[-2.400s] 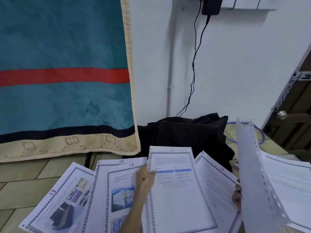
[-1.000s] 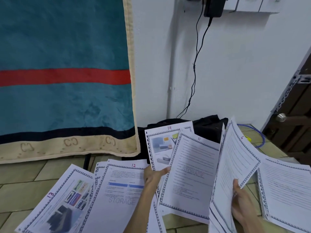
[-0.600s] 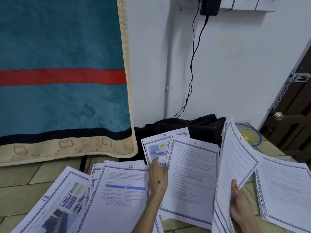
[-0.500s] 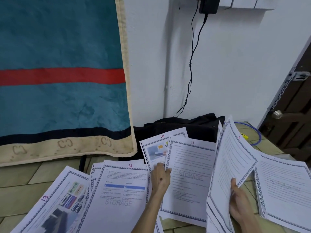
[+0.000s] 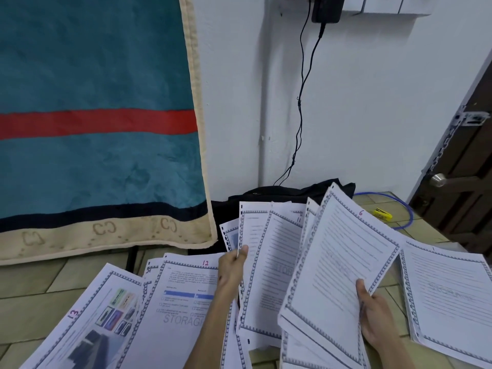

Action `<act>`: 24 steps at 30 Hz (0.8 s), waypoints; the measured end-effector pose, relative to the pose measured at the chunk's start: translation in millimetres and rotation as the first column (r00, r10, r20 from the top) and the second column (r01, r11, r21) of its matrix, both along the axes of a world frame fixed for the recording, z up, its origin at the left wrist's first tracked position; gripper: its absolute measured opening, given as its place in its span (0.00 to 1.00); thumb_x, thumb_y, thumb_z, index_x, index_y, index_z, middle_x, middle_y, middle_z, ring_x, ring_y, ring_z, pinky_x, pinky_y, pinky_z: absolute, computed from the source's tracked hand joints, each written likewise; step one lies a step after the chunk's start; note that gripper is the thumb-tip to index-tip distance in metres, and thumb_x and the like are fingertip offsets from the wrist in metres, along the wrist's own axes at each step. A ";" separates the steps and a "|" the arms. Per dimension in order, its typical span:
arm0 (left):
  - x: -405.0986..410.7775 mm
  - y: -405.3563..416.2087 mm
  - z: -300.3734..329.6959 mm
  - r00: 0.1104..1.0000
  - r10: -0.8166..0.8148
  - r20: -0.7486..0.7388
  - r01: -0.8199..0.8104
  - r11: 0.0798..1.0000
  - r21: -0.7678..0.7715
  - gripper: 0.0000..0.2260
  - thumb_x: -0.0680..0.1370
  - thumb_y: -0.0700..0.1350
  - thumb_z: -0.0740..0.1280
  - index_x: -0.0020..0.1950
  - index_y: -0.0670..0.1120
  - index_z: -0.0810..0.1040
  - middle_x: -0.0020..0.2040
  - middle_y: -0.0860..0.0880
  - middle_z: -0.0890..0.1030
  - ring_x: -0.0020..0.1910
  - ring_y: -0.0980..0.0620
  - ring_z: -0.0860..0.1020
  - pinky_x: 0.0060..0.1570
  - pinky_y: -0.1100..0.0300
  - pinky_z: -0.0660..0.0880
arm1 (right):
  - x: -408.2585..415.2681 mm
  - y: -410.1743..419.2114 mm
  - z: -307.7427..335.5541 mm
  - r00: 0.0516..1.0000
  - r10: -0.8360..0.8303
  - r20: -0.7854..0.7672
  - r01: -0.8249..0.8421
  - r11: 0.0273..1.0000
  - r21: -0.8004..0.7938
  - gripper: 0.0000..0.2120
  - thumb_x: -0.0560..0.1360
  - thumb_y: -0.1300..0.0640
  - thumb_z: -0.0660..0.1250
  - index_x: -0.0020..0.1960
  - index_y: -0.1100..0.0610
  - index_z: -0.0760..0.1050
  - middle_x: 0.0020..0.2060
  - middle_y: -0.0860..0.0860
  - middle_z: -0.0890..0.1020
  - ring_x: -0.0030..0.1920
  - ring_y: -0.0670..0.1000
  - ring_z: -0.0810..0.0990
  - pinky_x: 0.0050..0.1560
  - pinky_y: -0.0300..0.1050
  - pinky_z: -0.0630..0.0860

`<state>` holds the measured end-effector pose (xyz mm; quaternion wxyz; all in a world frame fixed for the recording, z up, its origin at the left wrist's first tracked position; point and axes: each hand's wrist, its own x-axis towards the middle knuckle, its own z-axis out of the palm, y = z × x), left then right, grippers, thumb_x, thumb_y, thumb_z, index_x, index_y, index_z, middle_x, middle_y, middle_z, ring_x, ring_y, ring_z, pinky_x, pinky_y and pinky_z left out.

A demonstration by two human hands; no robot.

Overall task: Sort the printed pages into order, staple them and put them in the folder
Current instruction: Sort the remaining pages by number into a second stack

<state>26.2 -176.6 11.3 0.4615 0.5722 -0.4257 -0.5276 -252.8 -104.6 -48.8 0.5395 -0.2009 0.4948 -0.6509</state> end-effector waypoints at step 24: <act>119.3 18.7 74.3 0.836 0.377 0.399 -0.287 0.920 -0.268 0.12 0.80 0.46 0.60 0.60 0.45 0.78 0.51 0.46 0.81 0.49 0.48 0.76 0.51 0.56 0.71 | 14.9 10.7 13.1 0.937 0.018 -0.349 -0.006 0.999 0.036 0.18 0.73 0.57 0.68 0.59 0.66 0.76 0.55 0.61 0.81 0.55 0.61 0.79 0.59 0.56 0.73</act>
